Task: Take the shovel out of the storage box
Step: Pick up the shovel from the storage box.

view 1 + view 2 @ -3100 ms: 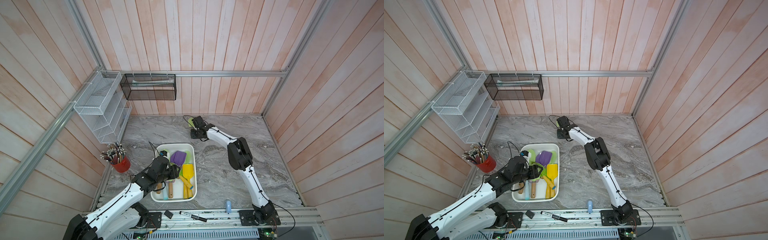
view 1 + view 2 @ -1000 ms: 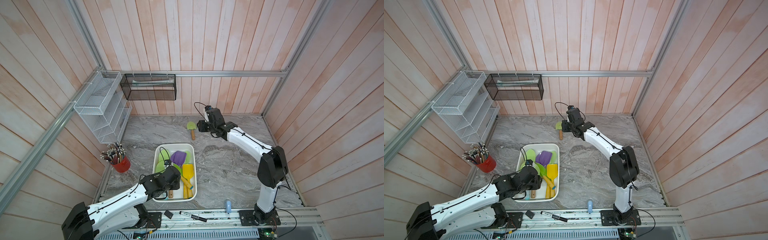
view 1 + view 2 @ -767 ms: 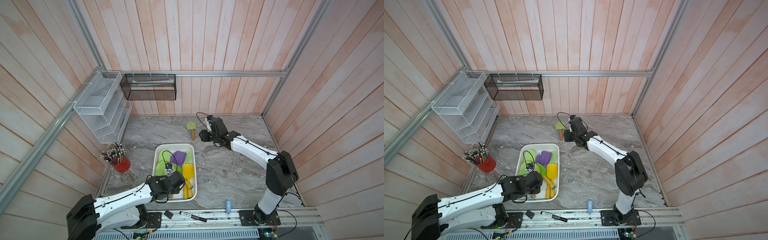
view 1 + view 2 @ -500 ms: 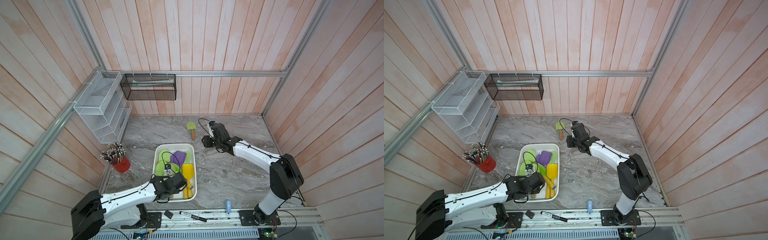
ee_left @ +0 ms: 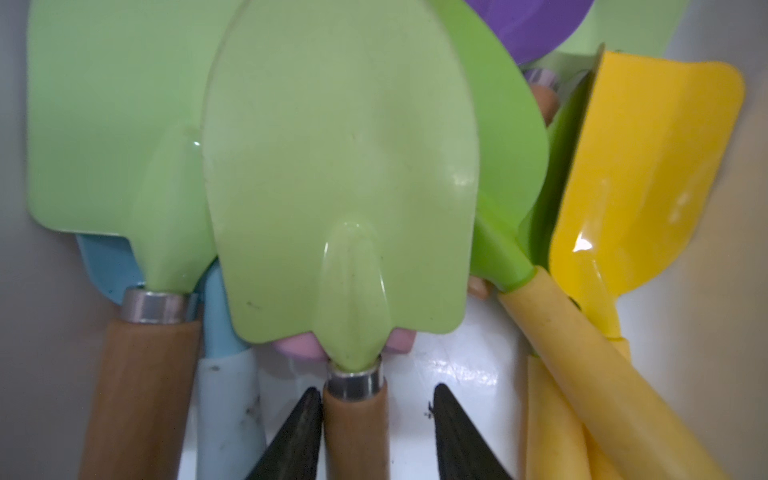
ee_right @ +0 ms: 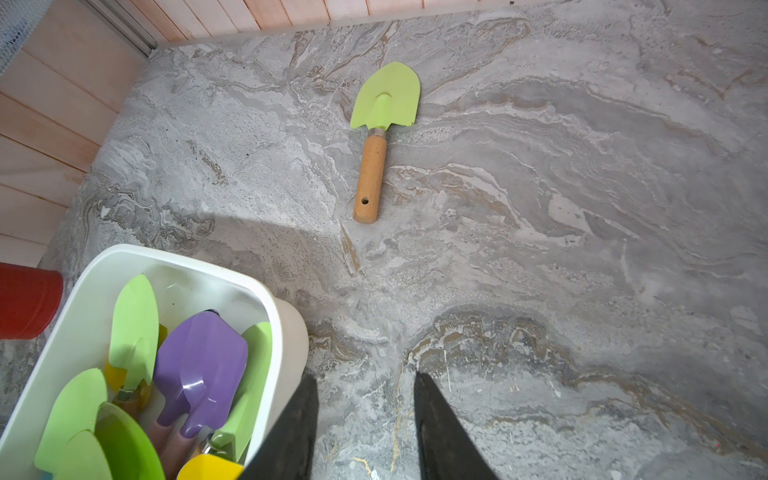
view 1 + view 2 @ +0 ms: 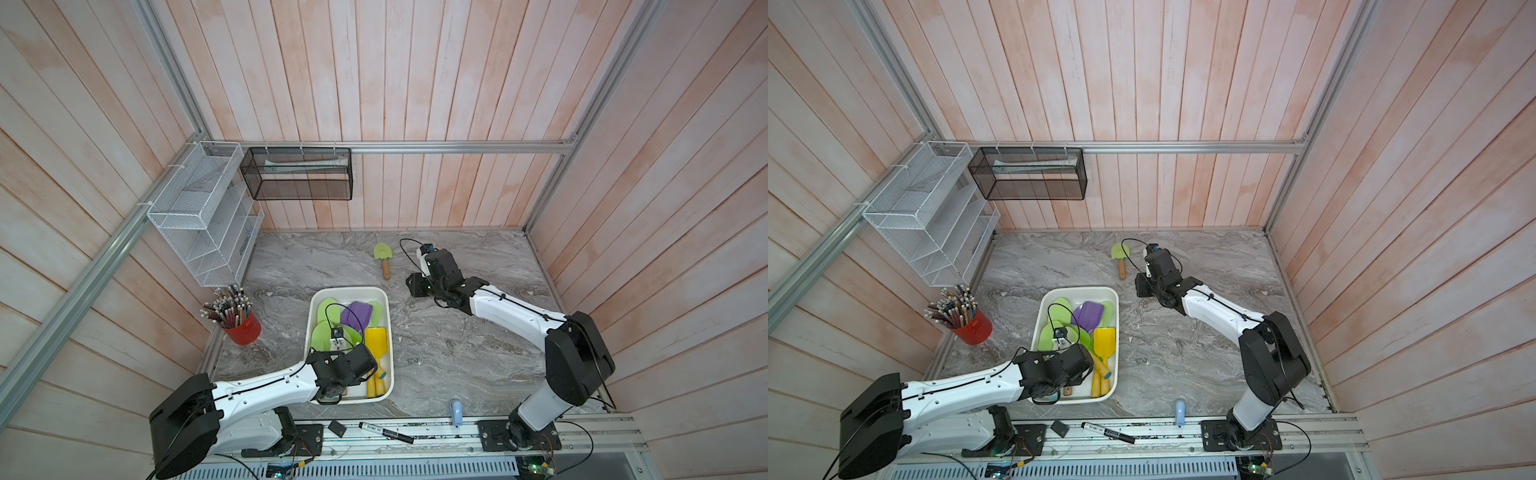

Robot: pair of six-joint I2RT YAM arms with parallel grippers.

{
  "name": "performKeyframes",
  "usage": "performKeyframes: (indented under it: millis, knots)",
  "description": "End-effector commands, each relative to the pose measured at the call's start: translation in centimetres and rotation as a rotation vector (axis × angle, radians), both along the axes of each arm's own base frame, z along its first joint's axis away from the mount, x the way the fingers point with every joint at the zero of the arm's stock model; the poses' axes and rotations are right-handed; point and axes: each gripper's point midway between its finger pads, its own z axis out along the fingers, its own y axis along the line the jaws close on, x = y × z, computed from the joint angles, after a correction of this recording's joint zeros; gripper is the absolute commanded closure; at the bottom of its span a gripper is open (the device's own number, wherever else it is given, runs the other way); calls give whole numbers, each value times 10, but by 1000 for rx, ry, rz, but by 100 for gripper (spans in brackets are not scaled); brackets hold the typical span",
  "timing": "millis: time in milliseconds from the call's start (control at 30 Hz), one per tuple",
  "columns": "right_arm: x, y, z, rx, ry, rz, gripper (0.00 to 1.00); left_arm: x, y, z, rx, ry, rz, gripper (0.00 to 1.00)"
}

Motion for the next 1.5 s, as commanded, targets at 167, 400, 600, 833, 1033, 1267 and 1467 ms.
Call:
performKeyframes:
  millis: [167,400,600,833,1033,1267,1467]
  knots:
    - [-1,3,5,28,-9,1,60,-16,9,-13,-17,52,43,57]
    - [0,4,4,26,-7,4,60,-24,7,-21,-16,80,38,59]
    - [1,4,5,28,-10,7,60,-25,0,-22,-12,89,14,73]
    - [-2,3,13,33,-28,16,61,-17,-10,-1,-71,35,-9,80]
    - [-7,-1,28,55,-55,15,61,-1,-27,44,-175,-61,-55,80]
    - [-20,-4,50,113,-84,29,61,29,-45,94,-359,-136,-108,80]
    - [-44,14,69,288,-74,131,60,67,-56,151,-681,-263,-206,80]
